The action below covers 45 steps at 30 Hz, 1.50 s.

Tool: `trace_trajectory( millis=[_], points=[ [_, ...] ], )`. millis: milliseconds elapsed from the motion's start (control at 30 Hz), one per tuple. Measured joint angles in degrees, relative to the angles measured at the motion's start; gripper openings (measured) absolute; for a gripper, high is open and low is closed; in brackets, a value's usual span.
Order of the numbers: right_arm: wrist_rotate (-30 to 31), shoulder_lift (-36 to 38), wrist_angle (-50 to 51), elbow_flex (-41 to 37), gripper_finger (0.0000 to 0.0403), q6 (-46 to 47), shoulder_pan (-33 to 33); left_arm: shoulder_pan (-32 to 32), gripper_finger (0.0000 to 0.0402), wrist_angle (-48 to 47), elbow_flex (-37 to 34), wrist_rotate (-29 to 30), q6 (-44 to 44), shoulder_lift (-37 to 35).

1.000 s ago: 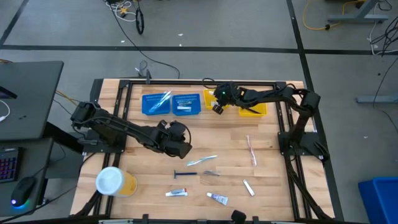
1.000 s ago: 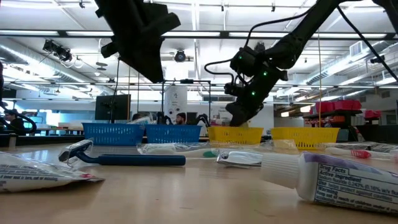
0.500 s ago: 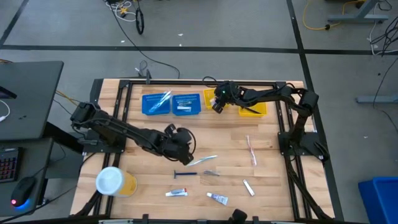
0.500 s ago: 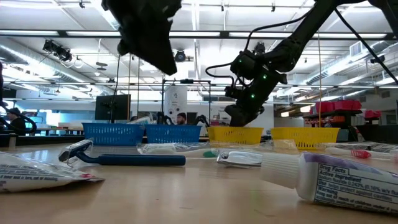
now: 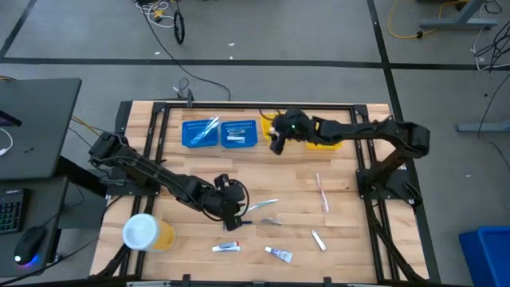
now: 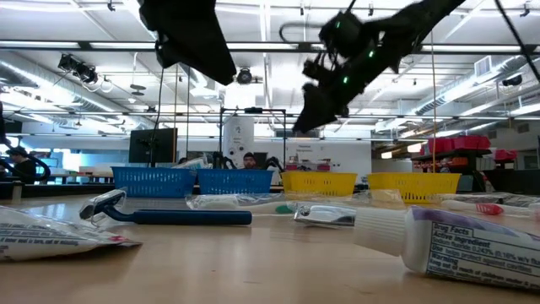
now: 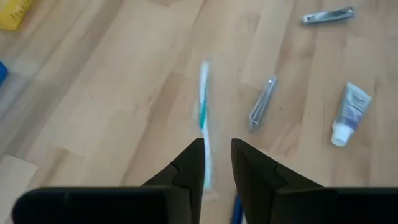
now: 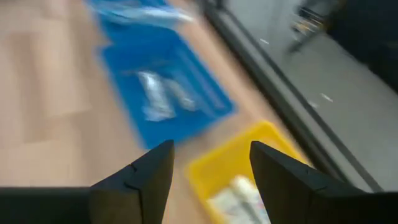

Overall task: Pick & Place Travel size toiletries
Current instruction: Put the blue razor into the right yellow bin

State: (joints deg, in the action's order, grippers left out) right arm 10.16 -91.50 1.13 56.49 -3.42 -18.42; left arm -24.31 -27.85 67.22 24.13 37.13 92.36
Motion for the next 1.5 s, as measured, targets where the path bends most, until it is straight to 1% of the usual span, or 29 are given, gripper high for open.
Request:
trace_trajectory(
  millis=[100, 167, 267, 367, 433, 500, 567, 633, 667, 767, 867, 933, 1000, 1133, 1300, 1400, 1500],
  points=[
    [-3.2, 2.3, 2.4, 0.0, 0.0226, 0.1, 4.0, -1.4, 0.0111, 0.2, -0.1, -0.5, -0.2, 1.0],
    [-5.5, 2.8, 3.3, 0.0, 0.0230, 0.5, 7.2, -2.1, 0.0128, 2.5, 0.1, -1.4, -0.7, 3.2],
    [-8.5, 2.9, 4.9, -0.2, 0.0239, 1.1, 12.7, -3.4, 0.0152, 2.5, 0.0, -2.8, -3.6, 7.0],
    [-8.9, 2.9, 5.1, -1.3, 0.0250, 1.3, 18.5, -4.4, 0.0167, 2.4, 0.0, -1.8, -4.9, 10.3],
    [-8.9, 2.9, 4.4, -2.5, 0.0256, 1.6, 22.4, -4.6, 0.0170, 2.7, 0.1, -1.6, -4.7, 12.4],
    [-8.9, 2.9, 2.1, -4.4, 0.0261, 2.9, 25.8, -4.6, 0.0171, 0.6, -0.1, -3.1, -4.5, 13.6],
    [-9.0, 2.8, -1.1, -6.5, 0.0265, 5.0, 28.8, -4.6, 0.0171, 2.7, 0.1, -5.2, -3.4, 15.5],
    [-8.9, 2.8, -5.0, -8.9, 0.0267, 6.7, 31.2, -4.9, 0.0171, 0.9, 0.0, -6.4, -3.3, 16.3],
    [-8.8, 2.8, -7.5, -10.2, 0.0268, 7.5, 32.3, -5.0, 0.0171, 2.4, 0.0, -7.1, -3.3, 16.9],
    [-8.3, 2.8, -13.8, -13.6, 0.0268, 8.7, 34.4, -5.5, 0.0171, 2.1, 0.0, -8.1, -3.4, 18.3],
    [-6.1, 2.8, -17.9, -16.2, 0.0262, 9.2, 35.6, -5.6, 0.0171, 2.2, -0.4, -8.5, -2.9, 18.3],
    [-5.5, 2.8, -19.3, -17.4, 0.0257, 9.5, 35.9, -5.7, 0.0166, 2.1, -0.5, -8.5, -1.8, 18.3],
    [-5.3, 2.8, -19.1, -17.6, 0.0252, 10.1, 35.9, -5.9, 0.0153, 2.0, -0.6, -9.1, -1.6, 18.2],
    [-6.3, 2.8, -18.3, -17.6, 0.0243, 8.9, 35.9, -5.9, 0.0108, 2.2, -0.6, -10.1, -1.8, 18.2],
    [-7.3, 2.5, -18.3, -17.6, 0.0242, 7.6, 36.2, -5.6, 0.0049, 2.5, -0.5, -9.3, -1.8, 18.2],
    [-7.2, 1.8, -19.2, -17.6, 0.0248, 7.5, 36.8, -4.9, 0.0032, 2.8, -0.5, -8.9, -1.8, 18.2],
    [-7.3, 1.0, -20.8, -17.5, 0.0257, 7.5, 37.6, -4.2, 0.0031, 3.9, -0.5, -7.9, -1.9, 18.3]
  ],
)
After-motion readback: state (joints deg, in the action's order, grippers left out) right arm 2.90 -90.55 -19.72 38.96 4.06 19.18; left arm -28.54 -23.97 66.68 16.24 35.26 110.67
